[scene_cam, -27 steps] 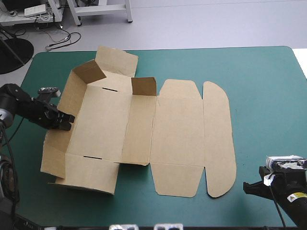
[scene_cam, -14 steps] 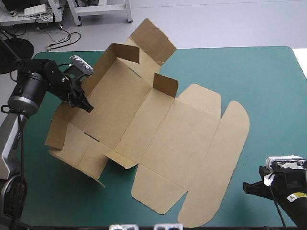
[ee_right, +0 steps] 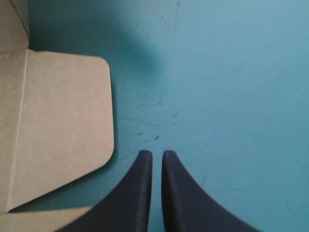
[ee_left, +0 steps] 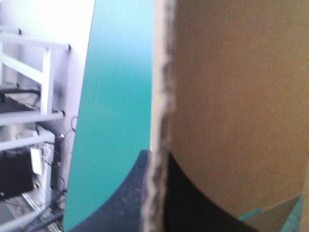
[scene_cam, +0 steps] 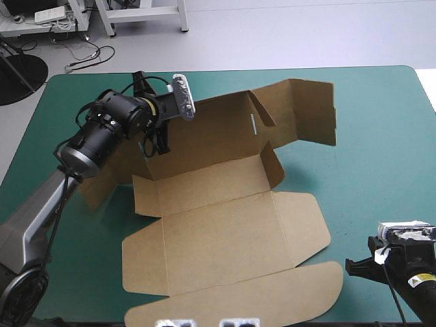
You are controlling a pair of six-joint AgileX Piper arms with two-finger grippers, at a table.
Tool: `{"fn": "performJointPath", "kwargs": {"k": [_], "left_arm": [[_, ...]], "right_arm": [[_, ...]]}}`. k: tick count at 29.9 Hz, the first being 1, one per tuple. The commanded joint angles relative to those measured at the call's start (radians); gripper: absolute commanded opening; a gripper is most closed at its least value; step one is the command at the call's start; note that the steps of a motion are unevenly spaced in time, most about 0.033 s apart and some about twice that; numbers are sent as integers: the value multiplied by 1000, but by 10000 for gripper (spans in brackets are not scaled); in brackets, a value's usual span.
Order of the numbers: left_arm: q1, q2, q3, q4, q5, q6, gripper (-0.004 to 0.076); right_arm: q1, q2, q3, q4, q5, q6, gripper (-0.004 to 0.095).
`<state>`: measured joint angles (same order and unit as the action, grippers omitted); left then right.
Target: Fold the box
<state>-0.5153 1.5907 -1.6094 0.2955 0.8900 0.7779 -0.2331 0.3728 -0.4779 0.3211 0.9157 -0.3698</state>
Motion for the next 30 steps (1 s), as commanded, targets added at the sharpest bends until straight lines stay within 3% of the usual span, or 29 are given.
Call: {"fn": "performJointPath", "kwargs": {"k": [1,8,13,21,30], "left_arm": [[-80,-50,-36,34,-110,21,-9],[-227,-50,-36,105,-101,19,-10],[-242,-34,-19,176,-133,-23,-10],[-318,-36,103,586,-152,-455,-10],[-444,-36,198,772,-85,-745,-10]], "right_arm": [[1,8,-28,18,-57,-9,65],[1,8,-28,18,-57,-9,65],[1,10,-28,18,-57,-9,65],[1,10,-28,18,-61,23,65],[1,10,-61,18,-72,67,64]]}}
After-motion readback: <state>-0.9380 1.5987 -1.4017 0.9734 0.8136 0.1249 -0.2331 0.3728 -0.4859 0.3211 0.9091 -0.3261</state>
